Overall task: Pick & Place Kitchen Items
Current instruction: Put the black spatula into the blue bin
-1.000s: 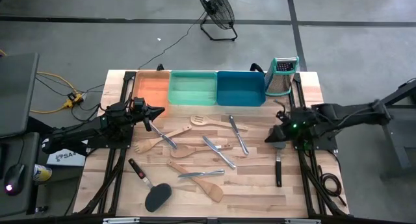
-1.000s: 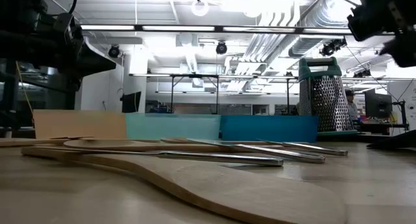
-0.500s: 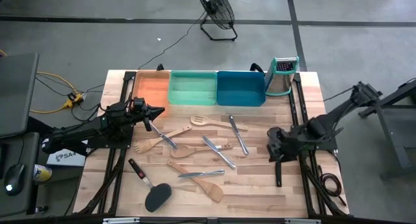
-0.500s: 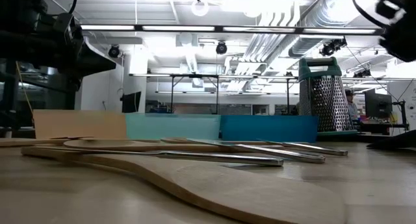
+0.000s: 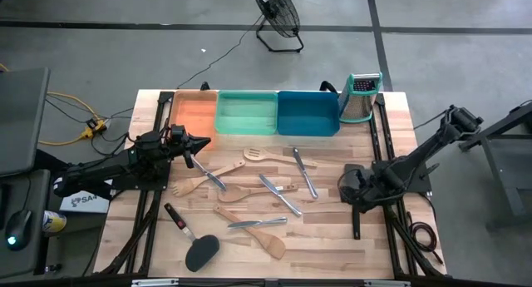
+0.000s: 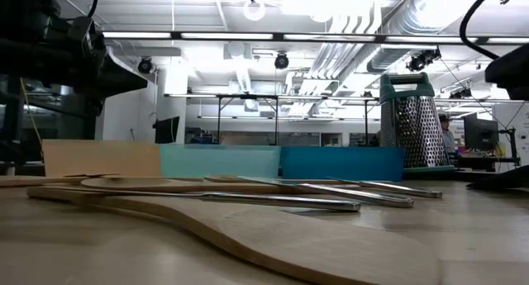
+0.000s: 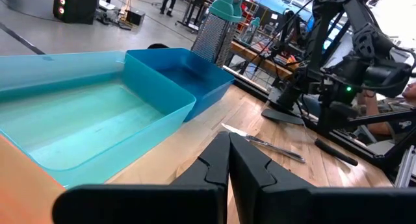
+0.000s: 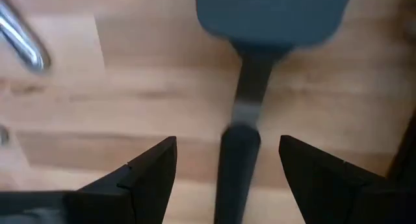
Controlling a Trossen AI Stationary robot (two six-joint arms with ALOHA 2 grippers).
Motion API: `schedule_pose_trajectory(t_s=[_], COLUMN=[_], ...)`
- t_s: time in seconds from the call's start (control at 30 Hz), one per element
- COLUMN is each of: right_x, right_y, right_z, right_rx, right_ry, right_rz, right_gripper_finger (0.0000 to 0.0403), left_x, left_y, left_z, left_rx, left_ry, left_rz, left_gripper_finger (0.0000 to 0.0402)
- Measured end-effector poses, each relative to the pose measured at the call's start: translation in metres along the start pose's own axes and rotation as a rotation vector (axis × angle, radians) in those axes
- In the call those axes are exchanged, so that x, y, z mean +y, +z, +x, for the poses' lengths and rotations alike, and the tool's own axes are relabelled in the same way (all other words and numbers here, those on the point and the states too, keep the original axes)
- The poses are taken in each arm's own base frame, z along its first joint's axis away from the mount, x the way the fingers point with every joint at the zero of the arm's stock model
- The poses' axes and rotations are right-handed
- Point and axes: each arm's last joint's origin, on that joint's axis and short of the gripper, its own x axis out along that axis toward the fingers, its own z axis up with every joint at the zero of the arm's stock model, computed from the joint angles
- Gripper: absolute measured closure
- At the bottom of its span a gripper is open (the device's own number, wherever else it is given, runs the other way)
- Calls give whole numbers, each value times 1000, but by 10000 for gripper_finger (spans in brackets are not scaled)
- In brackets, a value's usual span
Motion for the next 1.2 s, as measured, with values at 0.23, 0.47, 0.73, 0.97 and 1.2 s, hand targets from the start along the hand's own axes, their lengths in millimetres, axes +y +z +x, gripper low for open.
schedule_pose_trajectory(t_s=[0.23,0.47,0.73,0.97,1.2], right_x=[-1,0,1,3,3], right_y=[2,4,3,2,1], right_z=[13,23,31,36,37], right_rx=[-127,-229,-268,-271,-261], right_ry=[-85,-111,-141,-150,-146], right_rz=[20,32,29,29,26], right_gripper_finger=[140,140,140,181,287], left_x=[0,0,0,0,0], left_y=[0,0,0,0,0], left_z=[0,0,0,0,0], left_rx=[0,0,0,0,0], left_ry=[0,0,0,0,0], left_rz=[0,0,0,0,0], left_gripper_finger=[396,396,396,396,396])
